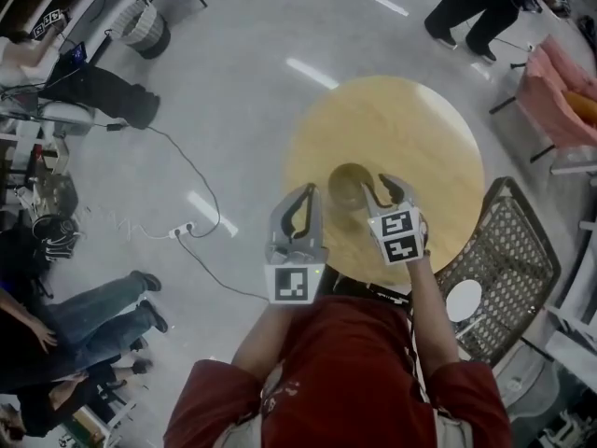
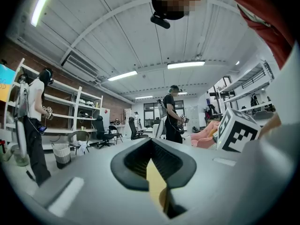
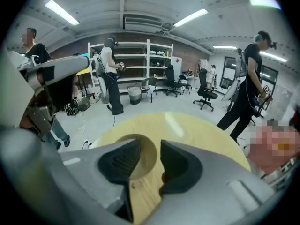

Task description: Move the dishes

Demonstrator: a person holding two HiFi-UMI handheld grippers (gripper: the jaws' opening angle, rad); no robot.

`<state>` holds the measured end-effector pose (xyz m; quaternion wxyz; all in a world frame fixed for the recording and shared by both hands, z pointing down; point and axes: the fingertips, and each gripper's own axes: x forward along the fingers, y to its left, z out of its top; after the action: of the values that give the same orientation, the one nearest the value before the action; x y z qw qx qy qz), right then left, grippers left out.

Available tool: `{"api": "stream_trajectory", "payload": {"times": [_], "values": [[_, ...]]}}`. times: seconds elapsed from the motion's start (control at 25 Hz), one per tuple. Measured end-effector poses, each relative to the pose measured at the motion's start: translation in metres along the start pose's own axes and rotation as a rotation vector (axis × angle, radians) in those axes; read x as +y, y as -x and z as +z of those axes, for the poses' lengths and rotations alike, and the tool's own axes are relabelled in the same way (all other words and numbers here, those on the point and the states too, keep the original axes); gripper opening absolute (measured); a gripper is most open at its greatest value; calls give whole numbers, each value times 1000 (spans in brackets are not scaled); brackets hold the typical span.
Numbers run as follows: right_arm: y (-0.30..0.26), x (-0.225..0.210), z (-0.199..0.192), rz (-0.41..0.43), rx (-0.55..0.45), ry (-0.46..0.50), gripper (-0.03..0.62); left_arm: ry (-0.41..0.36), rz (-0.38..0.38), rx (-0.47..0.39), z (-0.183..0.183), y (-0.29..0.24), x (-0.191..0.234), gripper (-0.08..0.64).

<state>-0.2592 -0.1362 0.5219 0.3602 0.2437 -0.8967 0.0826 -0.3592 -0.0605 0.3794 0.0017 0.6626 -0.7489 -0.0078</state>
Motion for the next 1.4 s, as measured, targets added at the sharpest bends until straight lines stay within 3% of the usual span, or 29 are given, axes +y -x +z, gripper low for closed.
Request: {"api": "stream_trajectory", "payload": {"times": [0.28,0.6,0.8,1.08,1.28,1.4], "values": [[-43,-12,-22,0,119,-22,133,7,2,30,-21,-12,12,8],[-67,-9,-45,58,251,-53,133,48,-2,96,-36,-24,20,8],[-82,-9,-59,82,271,-60,124,49,-7,96,-49,-38,19,7],[-78,-3,-66,74,257,-90,40,46,-25,110,-52,-32,15,8],[-75,-6,-63,66,219,-150,20,55,-31,103,-49,-31,13,8],[-71,-8,-62,51,203,-173,12,-19,-74,115,-48,-29,9,8]]}}
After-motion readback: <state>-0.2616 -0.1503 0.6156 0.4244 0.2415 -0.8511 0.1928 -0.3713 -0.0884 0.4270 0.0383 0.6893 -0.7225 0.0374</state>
